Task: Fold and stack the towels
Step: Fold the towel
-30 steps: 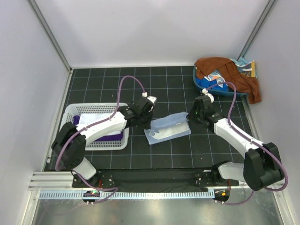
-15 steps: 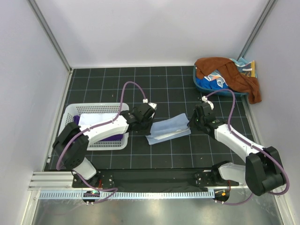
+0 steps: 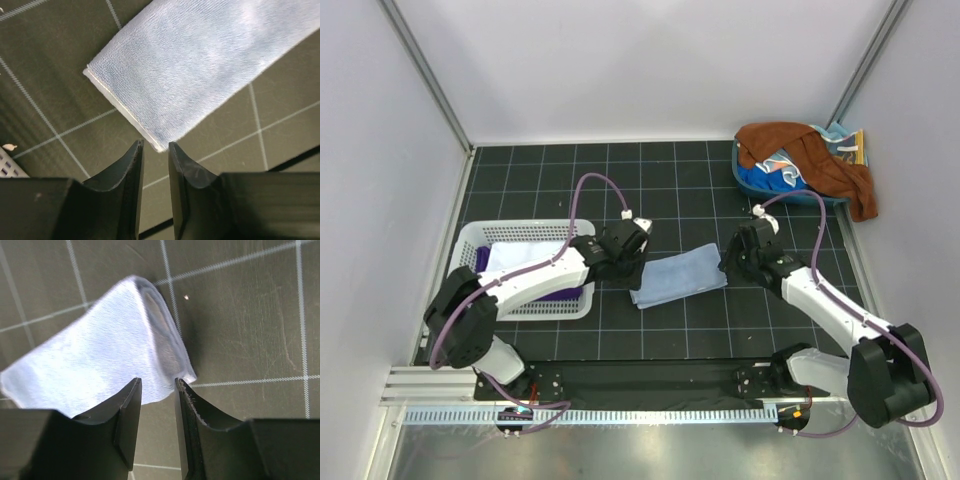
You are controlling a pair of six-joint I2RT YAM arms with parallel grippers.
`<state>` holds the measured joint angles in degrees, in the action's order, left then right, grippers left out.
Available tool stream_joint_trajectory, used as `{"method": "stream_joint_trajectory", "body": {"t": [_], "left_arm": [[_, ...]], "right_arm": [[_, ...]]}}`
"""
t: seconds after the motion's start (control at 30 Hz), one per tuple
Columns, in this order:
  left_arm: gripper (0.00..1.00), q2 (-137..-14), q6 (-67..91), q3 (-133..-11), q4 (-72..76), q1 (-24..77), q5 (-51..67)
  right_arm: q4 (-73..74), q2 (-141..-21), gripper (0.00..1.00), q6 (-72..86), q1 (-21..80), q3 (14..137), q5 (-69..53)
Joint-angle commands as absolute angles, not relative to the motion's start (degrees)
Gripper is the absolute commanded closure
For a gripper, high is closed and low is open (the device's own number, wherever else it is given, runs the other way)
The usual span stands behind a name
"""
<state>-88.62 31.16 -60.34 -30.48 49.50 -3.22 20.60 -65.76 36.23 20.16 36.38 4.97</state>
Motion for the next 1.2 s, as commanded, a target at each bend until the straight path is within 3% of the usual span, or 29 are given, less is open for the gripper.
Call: {"method": "stream_joint_trajectory", "body": {"t": [0.0, 0.23, 0.6, 0.93, 1.17], "left_arm": [[0.75, -84.82, 32.34, -64.15, -31.99, 49.75, -2.99], [0.87, -89.55, 37.61, -63.38, -28.83, 49.75, -1.76], [0.9, -99.49, 41.57, -58.89, -21.01, 50.54, -1.4], [0.84, -98.53, 39.46, -62.66, -24.96, 50.45, -4.74], [0.74, -94.31, 41.13, -66.79, -29.35, 50.45, -8.95]], "right_arm": [[21.8, -62.32, 0.6, 35.68, 20.65, 40.17, 5.72], [18.73, -66.61, 0.61, 37.26, 23.29, 40.52, 4.75], [13.97, -75.06, 0.68, 38.76, 19.25, 33.23, 6.95], [19.94, -67.51, 0.68, 39.11, 18.81, 35.85, 8.0], [23.2, -62.66, 0.61, 36.39, 19.07, 41.39, 5.54]]}}
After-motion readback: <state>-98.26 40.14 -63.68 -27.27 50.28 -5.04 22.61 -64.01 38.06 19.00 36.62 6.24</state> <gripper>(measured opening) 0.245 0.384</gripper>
